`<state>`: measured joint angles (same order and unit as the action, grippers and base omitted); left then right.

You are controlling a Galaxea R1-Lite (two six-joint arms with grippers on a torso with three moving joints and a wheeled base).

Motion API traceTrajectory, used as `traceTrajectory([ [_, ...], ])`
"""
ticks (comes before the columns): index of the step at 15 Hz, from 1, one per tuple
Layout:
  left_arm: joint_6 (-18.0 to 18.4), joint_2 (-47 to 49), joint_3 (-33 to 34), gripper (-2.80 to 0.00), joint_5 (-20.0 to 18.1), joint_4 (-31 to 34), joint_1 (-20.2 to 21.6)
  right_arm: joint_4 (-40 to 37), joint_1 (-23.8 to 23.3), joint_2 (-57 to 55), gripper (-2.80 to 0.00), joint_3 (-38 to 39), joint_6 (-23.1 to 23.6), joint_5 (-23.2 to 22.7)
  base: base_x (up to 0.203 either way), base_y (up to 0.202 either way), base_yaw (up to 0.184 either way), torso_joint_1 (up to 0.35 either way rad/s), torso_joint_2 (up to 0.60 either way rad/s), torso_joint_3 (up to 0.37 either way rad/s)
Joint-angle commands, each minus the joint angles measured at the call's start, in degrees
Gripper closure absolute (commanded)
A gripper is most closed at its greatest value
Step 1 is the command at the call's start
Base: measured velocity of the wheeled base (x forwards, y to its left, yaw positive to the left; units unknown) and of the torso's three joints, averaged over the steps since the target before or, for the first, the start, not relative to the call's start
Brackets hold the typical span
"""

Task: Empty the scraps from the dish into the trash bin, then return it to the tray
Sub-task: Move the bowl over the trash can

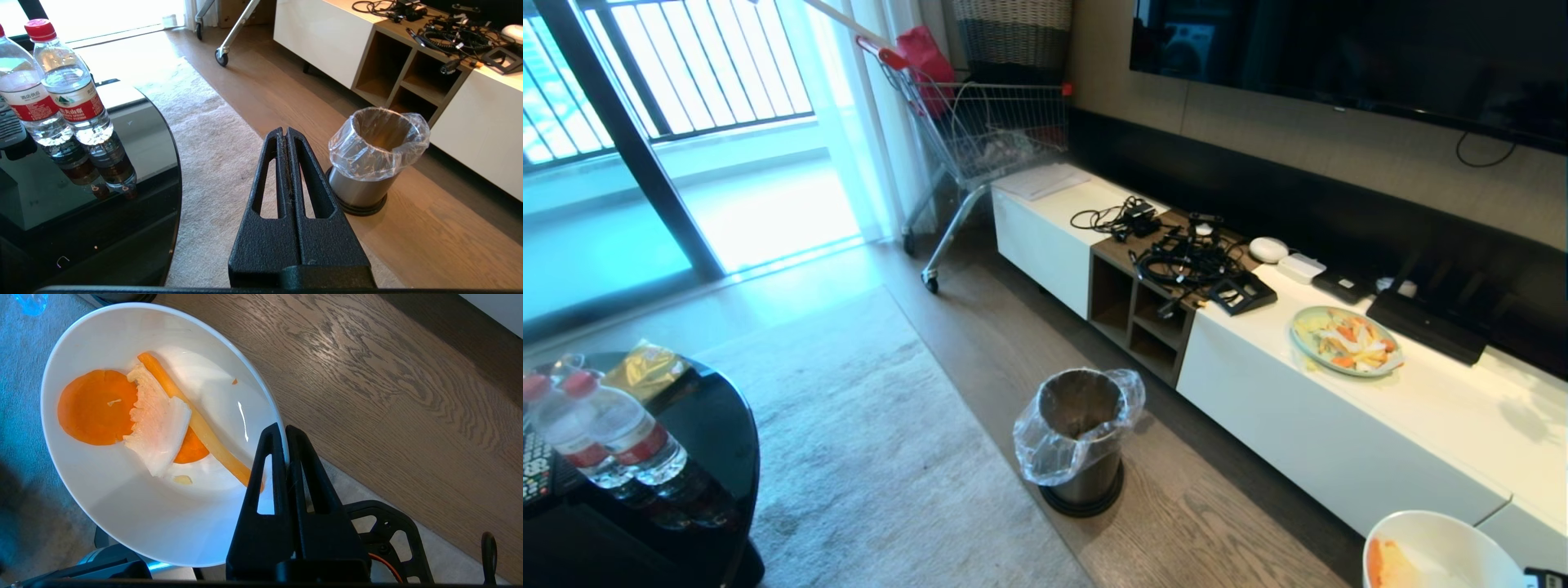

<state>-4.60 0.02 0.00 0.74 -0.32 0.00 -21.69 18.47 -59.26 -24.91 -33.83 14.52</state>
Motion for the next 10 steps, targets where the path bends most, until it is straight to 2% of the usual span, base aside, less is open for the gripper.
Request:
traceTrajectory([
  [1, -0.06, -0.02, 0.00, 0.00, 0.05, -0.04, 0.00, -0.11, 0.16, 0.02, 0.00, -0.06, -0.19, 0.16, 0.000, 0.000, 0.000, 0.000, 0.00, 0.000],
  [7, -0.06, -0.02, 0.00, 0.00, 0.05, -0.04, 0.00, -0.11, 0.60, 0.02, 0.00, -0.06, -0.19, 0.07, 0.000, 0.000, 0.000, 0.000, 0.00, 0.000],
  [10, -0.06, -0.02, 0.00, 0.00, 0.05, -0.04, 0.00, -0.03, 0.69, -0.01, 0.00, -0.06, -0.23, 0.07, 0.000, 0.000, 0.000, 0.001, 0.01, -0.133],
])
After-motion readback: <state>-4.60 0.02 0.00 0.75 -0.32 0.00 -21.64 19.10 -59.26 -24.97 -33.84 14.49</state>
